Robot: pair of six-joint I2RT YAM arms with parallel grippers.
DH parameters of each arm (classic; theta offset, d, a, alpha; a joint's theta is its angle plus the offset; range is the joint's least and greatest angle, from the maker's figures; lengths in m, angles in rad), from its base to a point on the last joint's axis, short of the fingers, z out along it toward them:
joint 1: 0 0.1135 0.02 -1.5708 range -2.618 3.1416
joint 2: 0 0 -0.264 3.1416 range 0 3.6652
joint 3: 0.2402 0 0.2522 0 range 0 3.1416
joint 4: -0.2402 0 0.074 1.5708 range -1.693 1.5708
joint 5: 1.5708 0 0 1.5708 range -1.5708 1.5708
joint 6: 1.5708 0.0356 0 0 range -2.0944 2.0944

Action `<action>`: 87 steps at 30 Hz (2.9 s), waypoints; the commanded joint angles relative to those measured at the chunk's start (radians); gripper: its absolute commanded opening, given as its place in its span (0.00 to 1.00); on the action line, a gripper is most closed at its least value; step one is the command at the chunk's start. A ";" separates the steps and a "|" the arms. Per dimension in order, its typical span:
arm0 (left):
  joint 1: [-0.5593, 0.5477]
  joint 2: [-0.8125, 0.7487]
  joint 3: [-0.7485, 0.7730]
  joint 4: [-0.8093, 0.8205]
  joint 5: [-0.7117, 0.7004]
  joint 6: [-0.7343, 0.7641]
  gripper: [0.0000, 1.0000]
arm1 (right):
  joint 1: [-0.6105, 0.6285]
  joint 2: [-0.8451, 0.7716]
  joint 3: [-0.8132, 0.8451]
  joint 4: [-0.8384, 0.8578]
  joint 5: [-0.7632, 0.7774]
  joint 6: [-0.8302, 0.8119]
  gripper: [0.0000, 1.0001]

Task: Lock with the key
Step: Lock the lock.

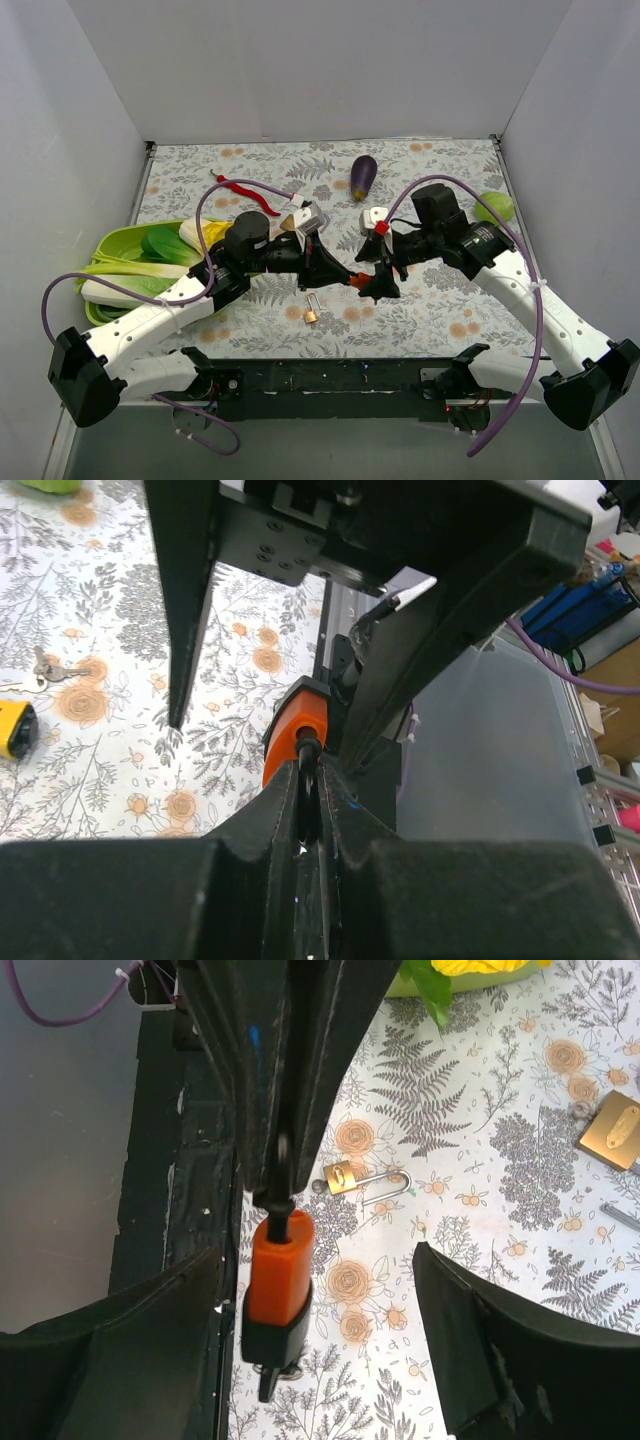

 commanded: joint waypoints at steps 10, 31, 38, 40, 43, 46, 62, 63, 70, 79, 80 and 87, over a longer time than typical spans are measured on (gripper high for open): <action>0.027 -0.014 0.066 0.075 -0.035 -0.047 0.00 | 0.000 -0.037 -0.093 0.104 -0.030 0.088 0.75; 0.099 -0.003 0.200 -0.358 0.175 0.292 0.55 | 0.000 -0.080 -0.080 0.098 -0.094 0.039 0.01; 0.089 0.032 0.224 -0.372 0.112 0.324 0.43 | 0.000 -0.072 -0.063 0.107 -0.088 0.019 0.01; 0.086 0.032 0.226 -0.357 0.107 0.324 0.38 | 0.000 -0.064 -0.054 0.098 -0.084 0.017 0.01; 0.080 0.029 0.228 -0.332 0.107 0.315 0.31 | 0.000 -0.049 -0.040 0.087 -0.084 0.014 0.01; 0.072 0.032 0.226 -0.323 0.106 0.309 0.23 | 0.000 -0.045 -0.038 0.087 -0.084 0.014 0.01; 0.046 0.046 0.211 -0.295 0.101 0.260 0.00 | 0.003 -0.031 -0.021 0.073 -0.097 0.010 0.01; 0.043 0.046 0.206 -0.282 0.095 0.260 0.00 | 0.003 -0.028 -0.014 0.062 -0.108 0.005 0.01; 0.021 0.050 0.189 -0.272 0.072 0.309 0.00 | 0.015 0.003 0.008 0.006 -0.174 0.000 0.01; -0.015 0.066 0.154 -0.225 0.075 0.244 0.00 | 0.018 0.006 0.019 0.117 -0.180 0.098 0.01; -0.020 0.070 0.148 -0.217 0.083 0.238 0.00 | 0.017 0.011 0.023 0.130 -0.182 0.109 0.01; -0.066 0.099 0.089 -0.136 0.090 0.192 0.00 | 0.036 0.038 0.040 0.185 -0.189 0.137 0.01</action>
